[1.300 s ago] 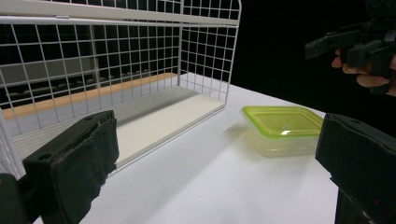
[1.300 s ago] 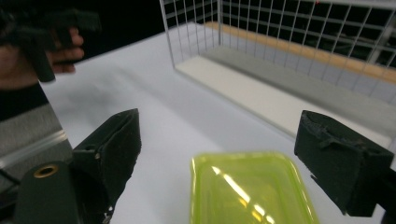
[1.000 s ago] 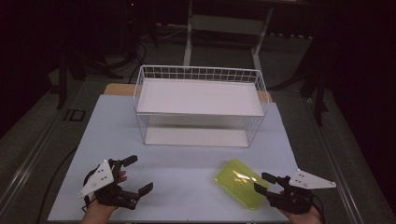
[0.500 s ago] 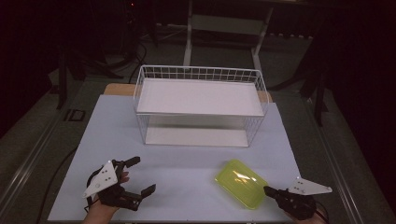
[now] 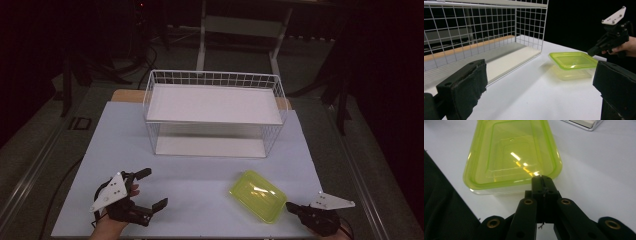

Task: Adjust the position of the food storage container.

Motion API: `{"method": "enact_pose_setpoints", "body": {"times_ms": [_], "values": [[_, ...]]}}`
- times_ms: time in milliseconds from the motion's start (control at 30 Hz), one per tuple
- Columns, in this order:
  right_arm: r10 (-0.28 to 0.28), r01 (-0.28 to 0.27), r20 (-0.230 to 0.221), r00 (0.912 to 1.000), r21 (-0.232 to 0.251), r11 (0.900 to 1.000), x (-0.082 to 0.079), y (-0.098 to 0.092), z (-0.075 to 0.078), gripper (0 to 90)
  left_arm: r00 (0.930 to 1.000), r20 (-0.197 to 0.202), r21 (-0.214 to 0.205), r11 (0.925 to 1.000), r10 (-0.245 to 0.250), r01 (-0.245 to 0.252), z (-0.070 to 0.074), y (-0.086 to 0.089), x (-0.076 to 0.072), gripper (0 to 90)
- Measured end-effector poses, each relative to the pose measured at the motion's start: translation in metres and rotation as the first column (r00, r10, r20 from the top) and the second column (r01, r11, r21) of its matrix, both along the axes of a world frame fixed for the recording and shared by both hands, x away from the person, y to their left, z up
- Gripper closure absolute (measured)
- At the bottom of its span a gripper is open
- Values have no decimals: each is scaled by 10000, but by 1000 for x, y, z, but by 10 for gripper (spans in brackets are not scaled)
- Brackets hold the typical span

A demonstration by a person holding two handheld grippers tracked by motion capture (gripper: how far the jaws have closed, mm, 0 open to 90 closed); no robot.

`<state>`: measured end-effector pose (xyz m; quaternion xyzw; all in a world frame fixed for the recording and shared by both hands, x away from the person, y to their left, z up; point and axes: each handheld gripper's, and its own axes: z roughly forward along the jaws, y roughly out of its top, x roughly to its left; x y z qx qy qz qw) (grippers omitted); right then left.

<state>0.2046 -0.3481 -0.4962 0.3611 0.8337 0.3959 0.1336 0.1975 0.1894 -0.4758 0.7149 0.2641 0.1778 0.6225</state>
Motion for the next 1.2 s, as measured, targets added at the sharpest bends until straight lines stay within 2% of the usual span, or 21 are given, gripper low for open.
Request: {"method": "enact_pose_setpoints", "body": {"times_ms": [300,733,1033,1200], "values": [[136,-132,195,9997,-186,9997,15,7,3,900,10000,-25,77,9999,-87,87,-1,-2,0,0],[777,-763,350,9964,-381,9964,50,36,4,900,9998,-85,102,9998,-170,171,-3,-5,0,1],[1099,-1087,376,9932,-338,9935,72,56,3,900,9998,-111,126,9998,-171,172,-4,-4,0,0],[1150,-1142,418,9925,-195,9933,76,60,3,900,9998,-118,123,9998,-145,147,-4,-4,0,0]]}}
